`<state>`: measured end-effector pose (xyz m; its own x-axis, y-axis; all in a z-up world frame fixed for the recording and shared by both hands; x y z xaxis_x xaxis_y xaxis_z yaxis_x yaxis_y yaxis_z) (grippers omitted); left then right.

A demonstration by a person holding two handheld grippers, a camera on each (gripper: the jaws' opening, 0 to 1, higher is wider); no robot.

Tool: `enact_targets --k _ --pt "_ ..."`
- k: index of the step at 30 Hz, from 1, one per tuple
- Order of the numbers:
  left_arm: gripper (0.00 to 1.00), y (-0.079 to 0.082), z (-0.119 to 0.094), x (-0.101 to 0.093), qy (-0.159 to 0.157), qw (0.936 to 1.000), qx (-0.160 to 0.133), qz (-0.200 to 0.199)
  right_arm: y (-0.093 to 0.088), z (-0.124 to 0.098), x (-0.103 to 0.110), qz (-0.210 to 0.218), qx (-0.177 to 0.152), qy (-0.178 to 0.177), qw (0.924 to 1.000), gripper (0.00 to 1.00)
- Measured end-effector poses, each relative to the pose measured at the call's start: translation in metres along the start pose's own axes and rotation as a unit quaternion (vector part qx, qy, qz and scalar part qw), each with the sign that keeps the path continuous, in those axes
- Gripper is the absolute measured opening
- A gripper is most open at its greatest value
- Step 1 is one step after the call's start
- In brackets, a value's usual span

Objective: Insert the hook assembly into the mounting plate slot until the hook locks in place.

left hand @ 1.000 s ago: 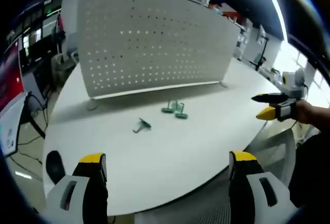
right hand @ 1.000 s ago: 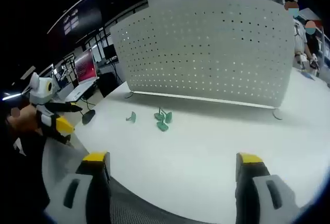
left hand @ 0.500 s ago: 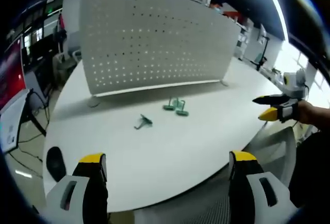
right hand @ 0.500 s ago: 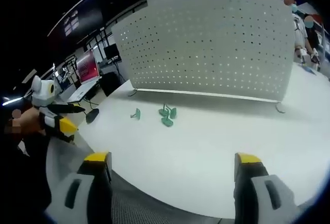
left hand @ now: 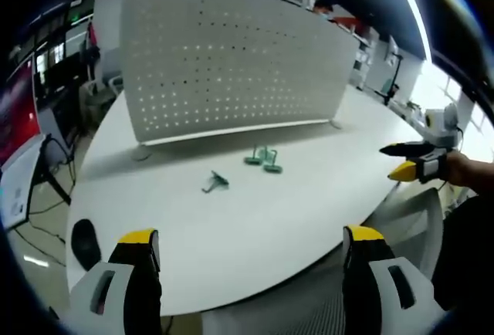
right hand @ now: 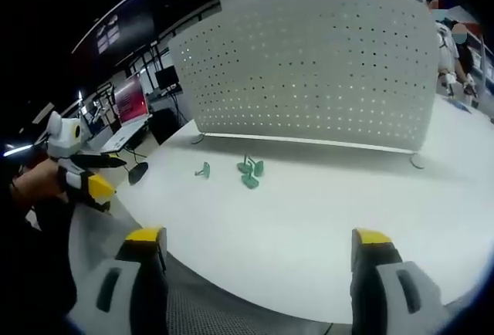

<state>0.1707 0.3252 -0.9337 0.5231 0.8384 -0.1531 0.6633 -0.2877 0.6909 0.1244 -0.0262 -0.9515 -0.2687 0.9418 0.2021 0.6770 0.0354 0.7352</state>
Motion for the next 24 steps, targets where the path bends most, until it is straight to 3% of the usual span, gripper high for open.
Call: enact_targets --k 24 --pt "1.0 -0.0008 0.001 0.0034 0.002 1.0 0.001 -0.002 -0.0018 -0.0009 -0.0046 -0.002 0.0 -0.009 1.0 0.96"
Point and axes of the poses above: the point that each gripper's makers call its tool centre point, and the gripper's own axes: z roughly forward along the fingers, x roughly to its left, y roughly out of its top, the point moved 10 cm from there along -z, roughly backward along the fingers, and after that the axes turned 5 degrees about x, right-handed, at the moved point
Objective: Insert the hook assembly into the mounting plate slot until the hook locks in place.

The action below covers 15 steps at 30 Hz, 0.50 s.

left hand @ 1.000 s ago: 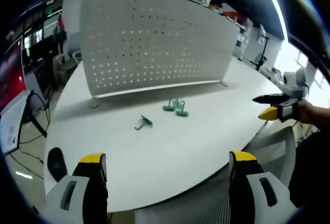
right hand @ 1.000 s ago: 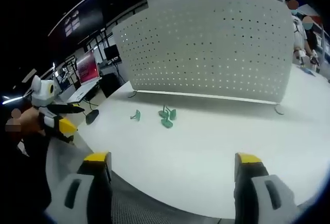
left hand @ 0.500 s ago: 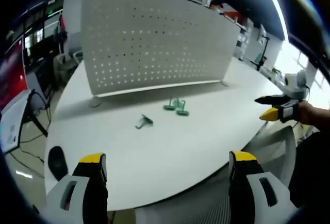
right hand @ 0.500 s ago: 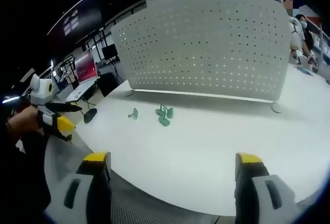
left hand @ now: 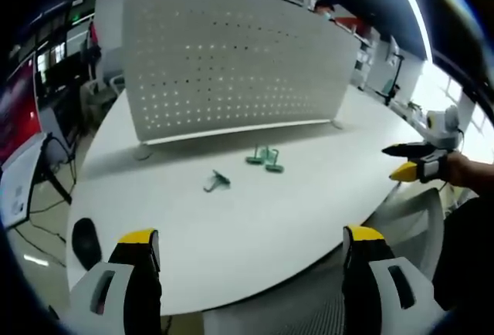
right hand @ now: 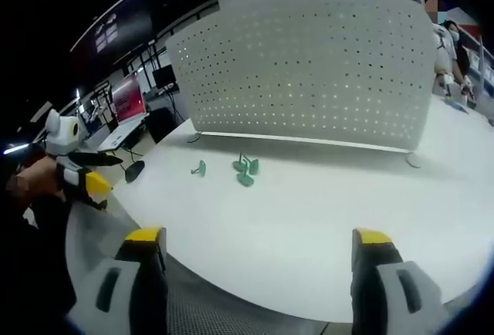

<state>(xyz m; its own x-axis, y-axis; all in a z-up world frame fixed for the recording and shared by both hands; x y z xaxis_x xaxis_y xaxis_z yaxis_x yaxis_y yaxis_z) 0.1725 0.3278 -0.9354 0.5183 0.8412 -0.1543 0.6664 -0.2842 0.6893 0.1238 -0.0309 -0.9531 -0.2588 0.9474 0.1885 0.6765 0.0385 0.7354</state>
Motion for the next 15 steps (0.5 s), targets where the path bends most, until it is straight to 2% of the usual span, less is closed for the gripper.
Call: enact_targets --k 8,15 --pt "1.0 -0.002 0.004 0.003 -0.002 0.9999 0.01 -0.003 0.005 0.013 0.001 -0.011 0.01 0.01 0.9998 0.95" --pt "1.0 0.001 0.007 0.008 -0.008 0.9996 0.027 0.006 0.025 0.036 0.0 -0.048 0.012 0.022 0.9986 0.89"
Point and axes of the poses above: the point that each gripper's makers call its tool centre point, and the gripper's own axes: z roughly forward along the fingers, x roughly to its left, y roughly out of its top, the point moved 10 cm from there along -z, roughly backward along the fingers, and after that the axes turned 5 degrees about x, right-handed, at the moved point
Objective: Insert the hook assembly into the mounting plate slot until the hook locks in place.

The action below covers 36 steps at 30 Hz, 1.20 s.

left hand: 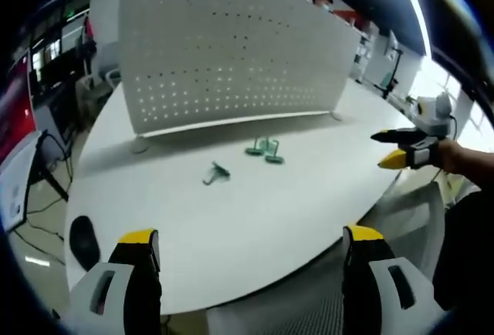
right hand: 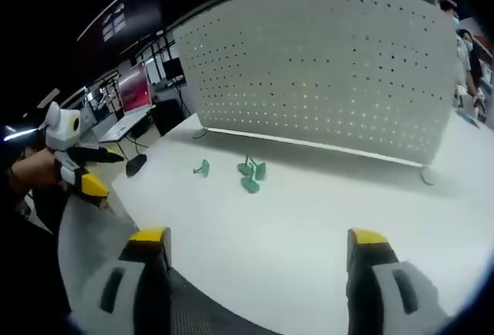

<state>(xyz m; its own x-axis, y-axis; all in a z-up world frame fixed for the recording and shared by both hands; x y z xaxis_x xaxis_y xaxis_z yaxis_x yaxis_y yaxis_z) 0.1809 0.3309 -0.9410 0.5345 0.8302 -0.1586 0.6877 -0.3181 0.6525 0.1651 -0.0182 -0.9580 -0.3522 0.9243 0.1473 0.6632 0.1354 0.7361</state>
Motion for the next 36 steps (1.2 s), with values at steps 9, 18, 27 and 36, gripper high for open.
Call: enact_targets --k 9,18,27,36 --pt "1.0 0.007 0.003 0.007 0.01 1.0 0.001 0.001 0.022 0.044 0.001 -0.031 0.01 0.047 0.9984 0.73" --pt "1.0 0.006 0.009 0.003 -0.006 1.0 0.0 -0.004 0.039 0.083 0.005 -0.058 0.025 0.085 0.9944 0.47" --pt "1.0 -0.003 0.012 0.004 -0.016 0.9997 0.002 -0.02 0.056 0.129 -0.002 -0.072 0.048 0.104 0.9908 0.36" --pt "1.0 0.003 -0.003 0.018 0.007 0.9991 -0.011 -0.04 0.059 0.165 -0.003 -0.091 0.077 0.114 0.9864 0.27"
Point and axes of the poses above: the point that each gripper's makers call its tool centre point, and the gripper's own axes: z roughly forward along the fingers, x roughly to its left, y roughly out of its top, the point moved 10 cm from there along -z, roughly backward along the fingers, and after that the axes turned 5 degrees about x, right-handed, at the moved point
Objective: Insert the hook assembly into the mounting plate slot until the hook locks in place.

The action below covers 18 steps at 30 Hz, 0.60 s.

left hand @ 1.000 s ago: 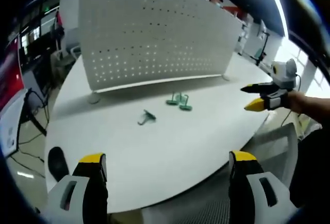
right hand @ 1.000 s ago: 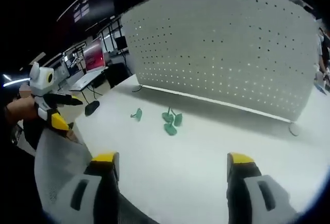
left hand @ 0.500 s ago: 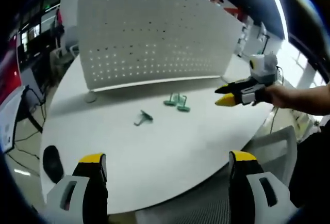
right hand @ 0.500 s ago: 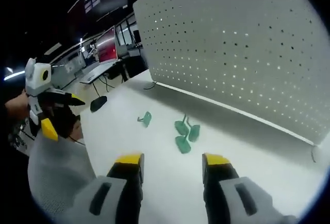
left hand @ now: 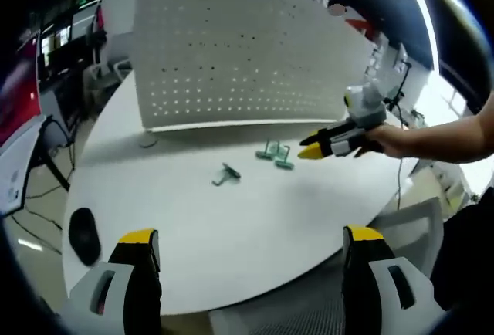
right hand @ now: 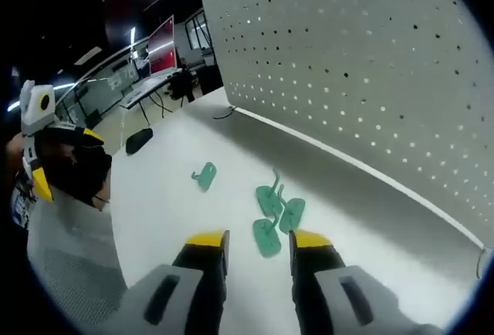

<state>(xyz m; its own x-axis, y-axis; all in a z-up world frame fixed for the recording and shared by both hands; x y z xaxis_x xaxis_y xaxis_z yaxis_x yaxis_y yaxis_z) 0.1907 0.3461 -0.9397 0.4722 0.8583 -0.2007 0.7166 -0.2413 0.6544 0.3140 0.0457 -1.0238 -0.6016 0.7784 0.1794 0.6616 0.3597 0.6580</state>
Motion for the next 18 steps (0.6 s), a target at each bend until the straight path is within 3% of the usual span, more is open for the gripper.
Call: enact_targets --k 5,8,18 --pt "1.0 0.002 -0.003 0.003 0.008 1.0 -0.004 0.003 0.004 0.016 -0.004 -0.003 0.01 0.002 0.9999 0.22" --pt "1.0 0.001 -0.002 0.005 0.01 0.9999 -0.008 -0.004 0.006 0.024 -0.01 -0.021 0.034 0.002 0.9992 0.18" --pt "1.0 -0.017 0.009 0.007 0.004 0.9996 0.016 -0.021 0.022 0.038 -0.018 -0.031 0.066 0.05 0.9961 0.04"
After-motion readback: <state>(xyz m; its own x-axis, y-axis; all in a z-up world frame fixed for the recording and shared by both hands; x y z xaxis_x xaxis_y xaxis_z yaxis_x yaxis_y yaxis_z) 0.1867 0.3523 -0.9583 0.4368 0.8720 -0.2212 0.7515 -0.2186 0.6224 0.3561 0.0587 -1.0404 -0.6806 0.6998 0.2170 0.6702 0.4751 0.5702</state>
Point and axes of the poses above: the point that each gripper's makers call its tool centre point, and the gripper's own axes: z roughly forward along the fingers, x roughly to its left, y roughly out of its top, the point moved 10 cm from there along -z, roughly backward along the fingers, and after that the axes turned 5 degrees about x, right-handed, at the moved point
